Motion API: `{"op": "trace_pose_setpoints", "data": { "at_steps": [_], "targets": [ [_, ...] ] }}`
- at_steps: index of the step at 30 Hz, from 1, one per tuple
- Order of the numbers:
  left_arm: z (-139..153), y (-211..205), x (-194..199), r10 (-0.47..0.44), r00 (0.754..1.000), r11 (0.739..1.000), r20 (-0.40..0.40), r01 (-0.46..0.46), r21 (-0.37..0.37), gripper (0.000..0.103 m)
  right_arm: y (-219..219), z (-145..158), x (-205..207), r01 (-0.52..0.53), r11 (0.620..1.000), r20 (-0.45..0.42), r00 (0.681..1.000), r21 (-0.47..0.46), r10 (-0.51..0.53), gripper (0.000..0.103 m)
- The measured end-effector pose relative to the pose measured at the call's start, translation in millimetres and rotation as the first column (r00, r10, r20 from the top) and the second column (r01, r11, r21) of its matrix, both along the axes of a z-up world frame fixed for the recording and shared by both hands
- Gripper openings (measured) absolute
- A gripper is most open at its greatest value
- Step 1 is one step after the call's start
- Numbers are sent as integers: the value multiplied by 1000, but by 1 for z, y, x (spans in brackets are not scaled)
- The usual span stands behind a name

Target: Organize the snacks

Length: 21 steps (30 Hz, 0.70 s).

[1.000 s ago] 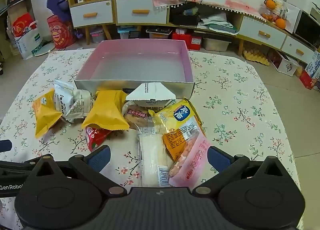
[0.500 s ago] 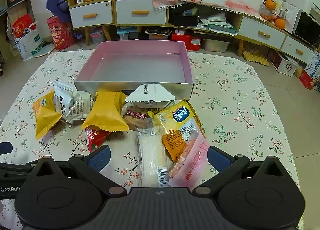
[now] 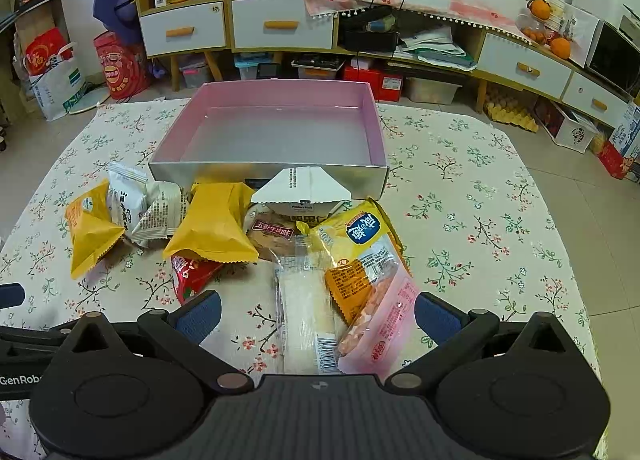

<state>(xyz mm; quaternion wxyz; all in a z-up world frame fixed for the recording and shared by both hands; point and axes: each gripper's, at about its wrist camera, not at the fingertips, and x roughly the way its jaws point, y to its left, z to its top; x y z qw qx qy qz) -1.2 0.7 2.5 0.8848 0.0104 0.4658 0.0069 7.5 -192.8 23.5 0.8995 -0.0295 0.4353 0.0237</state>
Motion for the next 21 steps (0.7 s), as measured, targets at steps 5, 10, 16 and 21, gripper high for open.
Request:
{"op": "trace_pose_setpoints", "data": {
  "at_steps": [5, 10, 16, 21],
  "targets": [
    [0, -1, 0, -1, 1000, 1000, 0, 1, -1, 103, 0, 0, 0, -1, 1000, 0, 1000, -1, 1, 78],
    [0, -1, -1, 0, 1000, 1000, -1, 0, -2, 103, 0, 0, 0, -1, 1000, -1, 1000, 0, 1, 78],
    [2, -3, -3, -6, 1000, 1000, 1, 6, -7, 103, 1, 0, 0, -5, 1000, 0, 1000, 2, 5, 78],
    [2, -2, -2, -1, 1000, 1000, -4, 1, -8, 103, 2, -1, 0, -2, 1000, -1, 1000, 1, 2, 78]
  ]
}}
